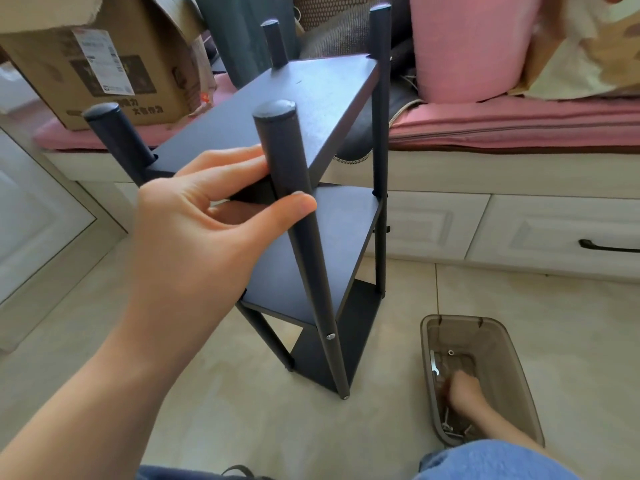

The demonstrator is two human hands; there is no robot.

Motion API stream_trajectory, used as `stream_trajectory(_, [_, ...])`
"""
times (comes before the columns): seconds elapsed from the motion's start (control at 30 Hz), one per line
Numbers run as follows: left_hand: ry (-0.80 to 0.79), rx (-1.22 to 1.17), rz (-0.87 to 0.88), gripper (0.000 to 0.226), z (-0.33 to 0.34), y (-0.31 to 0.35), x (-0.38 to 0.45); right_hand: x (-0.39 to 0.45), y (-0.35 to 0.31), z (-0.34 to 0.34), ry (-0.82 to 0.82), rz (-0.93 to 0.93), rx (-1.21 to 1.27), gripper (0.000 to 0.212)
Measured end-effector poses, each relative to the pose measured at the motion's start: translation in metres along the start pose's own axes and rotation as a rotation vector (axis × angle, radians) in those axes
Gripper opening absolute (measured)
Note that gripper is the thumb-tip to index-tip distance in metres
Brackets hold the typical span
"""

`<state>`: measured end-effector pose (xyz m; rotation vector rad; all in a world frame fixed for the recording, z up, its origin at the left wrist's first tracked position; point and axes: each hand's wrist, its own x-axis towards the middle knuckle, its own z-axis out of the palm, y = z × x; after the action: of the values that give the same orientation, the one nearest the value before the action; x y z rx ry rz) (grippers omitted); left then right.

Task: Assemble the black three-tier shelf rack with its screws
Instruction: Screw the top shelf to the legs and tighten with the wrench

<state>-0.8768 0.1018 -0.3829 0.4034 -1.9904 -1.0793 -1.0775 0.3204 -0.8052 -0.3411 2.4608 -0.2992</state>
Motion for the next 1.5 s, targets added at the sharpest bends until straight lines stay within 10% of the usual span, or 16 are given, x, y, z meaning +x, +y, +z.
stream_trajectory(0.57, [-0.048,-0.015,-0.008,0.041,0.000,0.002,0.002,-0.054,-0.026,-0.099,0.045,-0.115,0.233,0.003])
stream_trajectory(0.87, [-0.053,-0.037,0.005,0.046,-0.004,0.003,0.001,-0.159,-0.116,-0.218,-0.037,-0.408,0.880,0.019])
stream_trajectory(1.5, [-0.185,-0.154,-0.070,0.039,-0.084,-0.023,0.014,-0.254,-0.286,-0.226,-0.760,-0.587,1.544,0.012])
